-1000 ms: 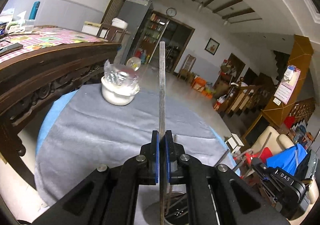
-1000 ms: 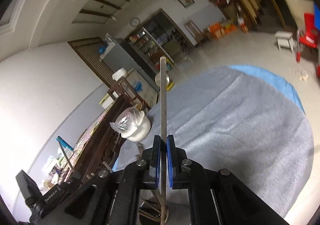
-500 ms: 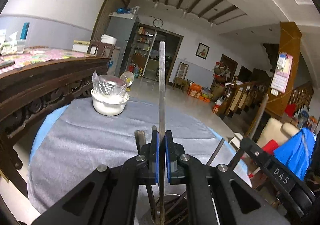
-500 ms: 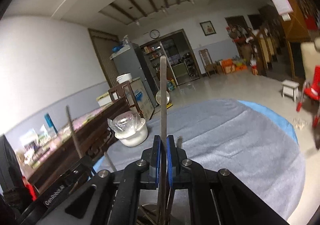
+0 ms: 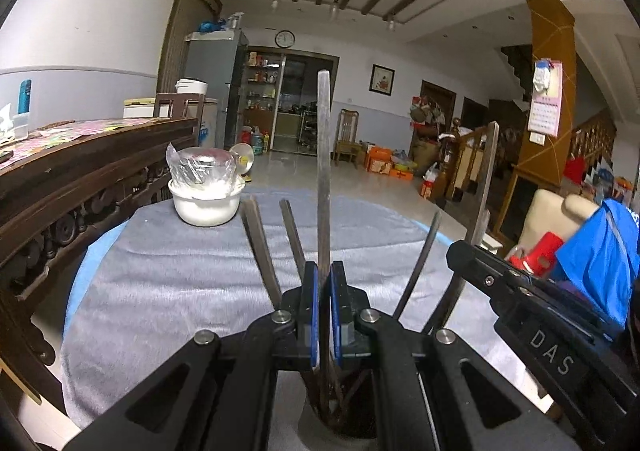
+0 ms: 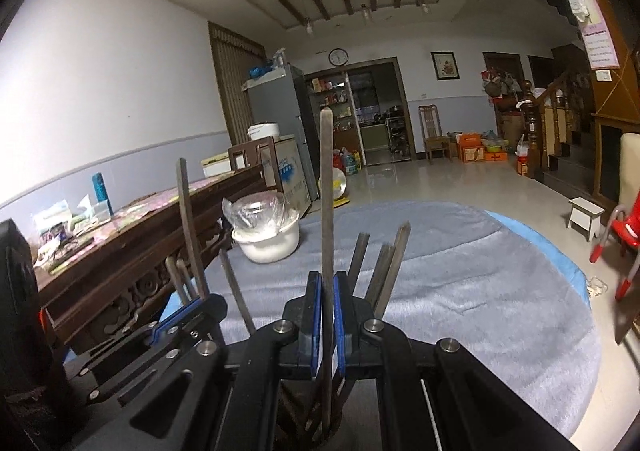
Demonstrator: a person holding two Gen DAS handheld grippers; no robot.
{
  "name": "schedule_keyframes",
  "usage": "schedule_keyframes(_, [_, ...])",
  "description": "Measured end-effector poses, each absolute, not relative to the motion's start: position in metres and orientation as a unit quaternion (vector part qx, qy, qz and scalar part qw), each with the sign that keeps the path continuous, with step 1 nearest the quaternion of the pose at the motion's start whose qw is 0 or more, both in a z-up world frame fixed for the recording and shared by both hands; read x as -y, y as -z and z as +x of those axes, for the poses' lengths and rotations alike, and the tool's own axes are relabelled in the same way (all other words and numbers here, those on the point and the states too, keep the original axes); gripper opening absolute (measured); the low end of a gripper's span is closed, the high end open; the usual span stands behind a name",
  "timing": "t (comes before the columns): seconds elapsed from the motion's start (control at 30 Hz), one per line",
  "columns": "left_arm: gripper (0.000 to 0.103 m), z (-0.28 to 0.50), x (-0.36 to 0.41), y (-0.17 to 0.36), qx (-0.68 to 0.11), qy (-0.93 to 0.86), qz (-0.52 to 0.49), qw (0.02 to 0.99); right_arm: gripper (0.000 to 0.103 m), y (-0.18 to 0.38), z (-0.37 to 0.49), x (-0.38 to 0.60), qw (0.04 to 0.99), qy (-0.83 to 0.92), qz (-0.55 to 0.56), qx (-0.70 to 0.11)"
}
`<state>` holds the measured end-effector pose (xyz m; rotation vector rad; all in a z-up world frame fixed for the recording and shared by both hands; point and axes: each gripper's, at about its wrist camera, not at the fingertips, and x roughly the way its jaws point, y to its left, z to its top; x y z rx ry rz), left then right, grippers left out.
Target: Organize utensils
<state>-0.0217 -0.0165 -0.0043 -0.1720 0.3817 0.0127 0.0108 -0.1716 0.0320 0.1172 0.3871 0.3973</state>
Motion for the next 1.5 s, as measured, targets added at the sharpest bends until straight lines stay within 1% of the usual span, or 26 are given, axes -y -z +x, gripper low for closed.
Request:
schedule_keyframes(0.43, [0.007, -0.039, 0.019, 0.021, -0.224, 0.012, -0.064, 0.972, 0.007, -0.011, 0.002, 0.173, 0.949, -0.21, 0.034, -0.231])
schedule_keyframes(0.93, [0.01, -0.047, 0.016, 0.019, -0.23, 0.018, -0.07, 0.97, 0.011, -0.009, -0.006, 0.171, 0.951, -0.2, 0.011, -0.237])
schedule_keyframes(0.97, [0.011, -0.047, 0.015, 0.018, -0.23, 0.018, -0.072, 0.97, 0.015, -0.01, -0.007, 0.171, 0.951, -0.199, 0.011, -0.237])
schedule_keyframes(1.0, [0.011, -0.048, 0.015, 0.017, -0.23, 0.018, -0.072, 0.97, 0.027, -0.01, -0.007, 0.172, 0.951, -0.197, 0.01, -0.237])
schedule_keyframes(1.03, [0.016, -0.048, 0.015, 0.016, -0.228, 0.017, -0.072, 0.971, 0.041, -0.011, -0.008, 0.172, 0.951, -0.197, 0.01, -0.237])
schedule_keyframes(1.07, [0.019, -0.049, 0.014, 0.015, -0.227, 0.017, -0.074, 0.971, 0.072, -0.011, -0.008, 0.173, 0.951, -0.197, 0.014, -0.236])
schedule_keyframes(1.1, [0.023, -0.049, 0.012, 0.014, -0.226, 0.01, -0.076, 0.971, 0.077, -0.012, -0.01, 0.176, 0.955, -0.189, 0.021, -0.229])
schedule_keyframes(1.13, [0.029, -0.05, 0.01, 0.013, -0.223, 0.013, -0.081, 0.971, 0.077, -0.015, -0.013, 0.18, 0.956, -0.191, 0.028, -0.22])
schedule_keyframes(1.17, [0.031, -0.052, 0.009, 0.011, -0.221, 0.011, -0.084, 0.972, 0.077, -0.016, -0.014, 0.182, 0.957, -0.191, 0.031, -0.217])
schedule_keyframes(1.33, [0.031, -0.06, 0.002, 0.003, -0.208, 0.005, -0.09, 0.974, 0.077, -0.025, -0.018, 0.195, 0.965, -0.163, 0.036, -0.204])
schedule_keyframes(1.4, [0.034, -0.067, -0.004, -0.003, -0.199, -0.005, -0.095, 0.975, 0.077, -0.029, -0.02, 0.205, 0.969, -0.145, 0.045, -0.197])
schedule_keyframes(1.43, [0.042, -0.071, -0.007, -0.006, -0.195, -0.011, -0.098, 0.976, 0.077, -0.031, -0.022, 0.21, 0.971, -0.136, 0.047, -0.193])
schedule_keyframes(1.47, [0.055, -0.076, -0.013, -0.01, -0.187, -0.021, -0.103, 0.977, 0.077, -0.034, -0.025, 0.216, 0.974, -0.12, 0.05, -0.186])
schedule_keyframes(1.5, [0.061, -0.08, -0.016, -0.014, -0.178, -0.031, -0.107, 0.978, 0.077, -0.038, -0.03, 0.222, 0.977, -0.108, 0.052, -0.178])
